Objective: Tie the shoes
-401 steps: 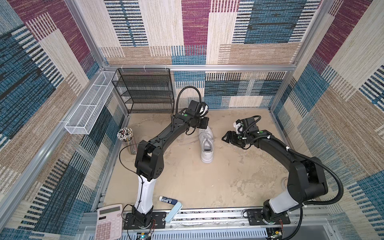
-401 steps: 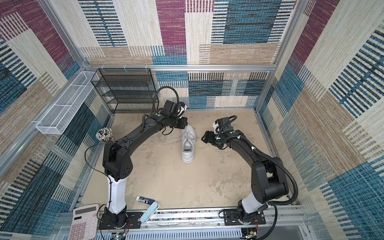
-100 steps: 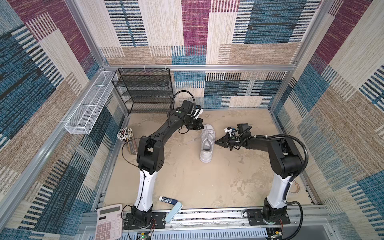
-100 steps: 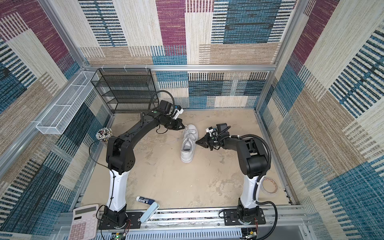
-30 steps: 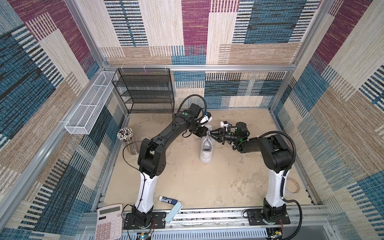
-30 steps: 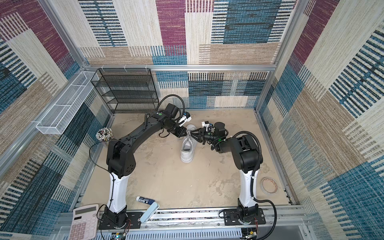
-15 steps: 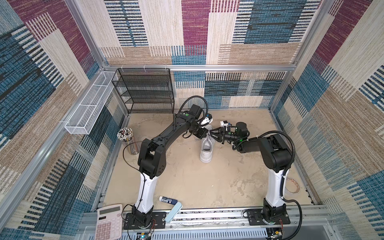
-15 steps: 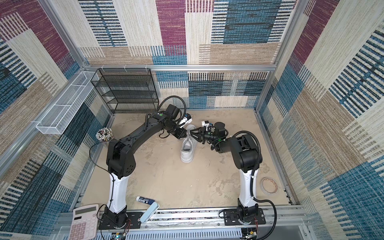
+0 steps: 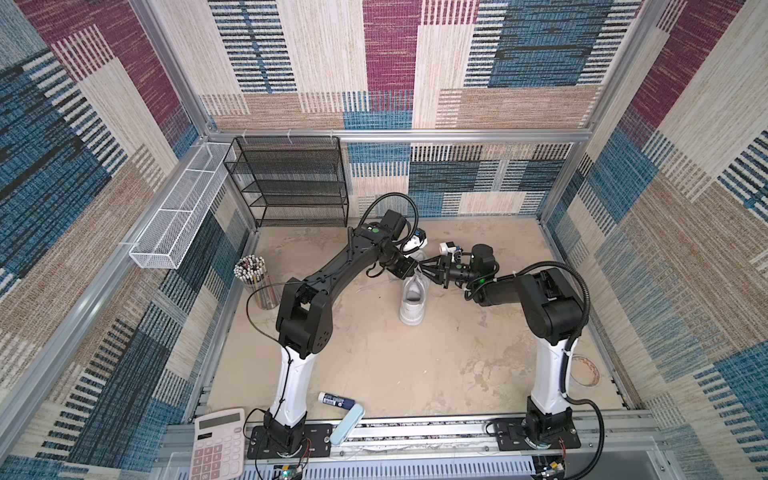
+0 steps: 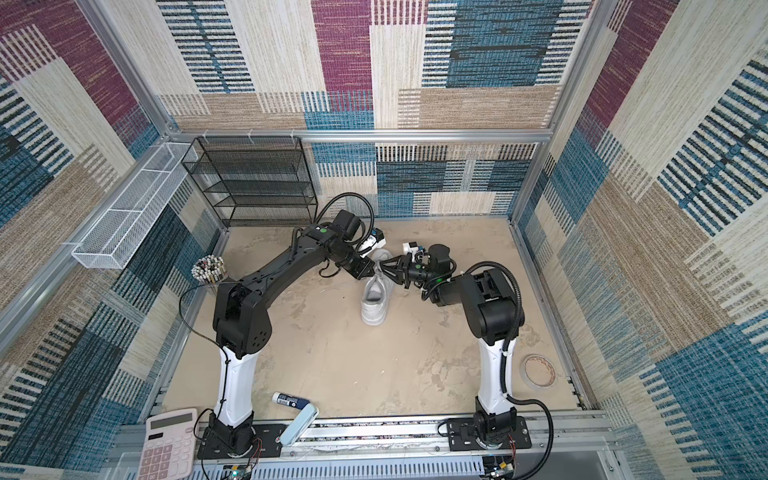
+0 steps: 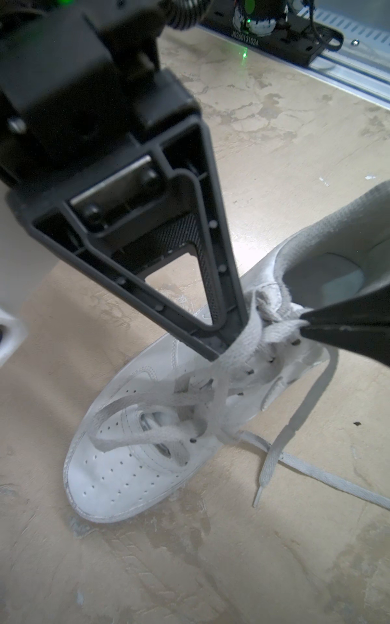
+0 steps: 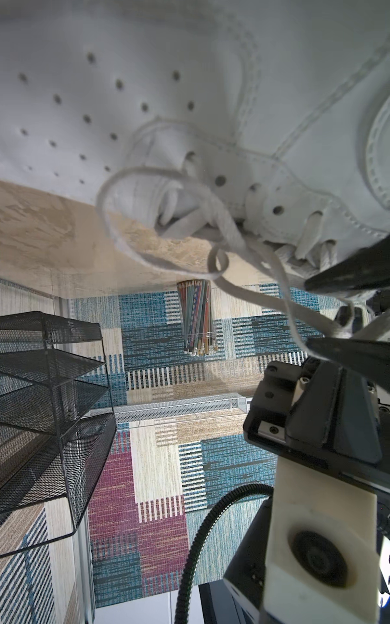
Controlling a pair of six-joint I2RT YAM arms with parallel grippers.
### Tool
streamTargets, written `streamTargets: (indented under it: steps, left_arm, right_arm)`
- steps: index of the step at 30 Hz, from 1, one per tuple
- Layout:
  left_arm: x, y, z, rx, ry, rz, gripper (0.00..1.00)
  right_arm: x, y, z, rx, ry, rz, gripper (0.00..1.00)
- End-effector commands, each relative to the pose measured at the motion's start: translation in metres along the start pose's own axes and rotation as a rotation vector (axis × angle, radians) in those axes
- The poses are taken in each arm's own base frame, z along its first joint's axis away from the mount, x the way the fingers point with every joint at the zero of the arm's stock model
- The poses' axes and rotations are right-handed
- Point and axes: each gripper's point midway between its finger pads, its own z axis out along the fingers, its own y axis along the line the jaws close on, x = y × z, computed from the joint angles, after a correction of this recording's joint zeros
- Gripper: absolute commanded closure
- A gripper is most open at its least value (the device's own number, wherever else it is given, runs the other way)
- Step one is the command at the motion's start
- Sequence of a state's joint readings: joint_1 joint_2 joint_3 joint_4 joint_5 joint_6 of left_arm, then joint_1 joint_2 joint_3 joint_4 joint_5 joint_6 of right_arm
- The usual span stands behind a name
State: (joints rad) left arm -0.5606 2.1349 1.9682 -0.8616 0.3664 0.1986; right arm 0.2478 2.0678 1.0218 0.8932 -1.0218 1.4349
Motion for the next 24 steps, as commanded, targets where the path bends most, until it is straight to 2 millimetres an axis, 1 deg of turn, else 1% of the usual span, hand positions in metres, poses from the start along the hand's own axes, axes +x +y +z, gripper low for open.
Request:
streamTargets:
  steps: [1, 7, 12, 14, 18, 20, 22, 24]
  left_arm:
    - [0.000, -0.004, -0.003, 0.004, 0.006, 0.040, 1.00]
    - [0.002, -0.007, -0.001, 0.007, 0.015, 0.046, 1.00]
    - [0.002, -0.006, -0.002, -0.001, 0.016, 0.048, 1.00]
    - [0.002, -0.006, -0.001, 0.000, 0.016, 0.045, 1.00]
    - [0.001, -0.004, -0.002, -0.012, 0.018, 0.041, 1.00]
    - [0.001, -0.002, -0.002, -0.022, 0.019, 0.035, 1.00]
    - [0.000, 0.002, -0.005, -0.038, 0.016, 0.015, 0.80]
    - [-0.001, 0.006, -0.009, -0.040, 0.006, -0.007, 0.65]
  right_arm:
    - [0.003, 0.009, 0.002, -0.022, 0.021, -0.036, 0.73]
    - [0.004, 0.007, 0.006, -0.019, 0.035, -0.033, 0.73]
    - [0.005, 0.006, 0.007, -0.017, 0.037, -0.031, 0.75]
    - [0.005, 0.005, 0.007, -0.017, 0.038, -0.032, 0.80]
    - [0.006, 0.004, 0.006, -0.013, 0.030, -0.028, 0.93]
    - [0.006, 0.003, 0.005, -0.007, 0.025, -0.027, 0.96]
    - [0.006, 0.003, 0.004, -0.003, 0.016, -0.029, 0.98]
    - [0.006, 0.002, 0.004, 0.006, 0.016, -0.030, 1.00]
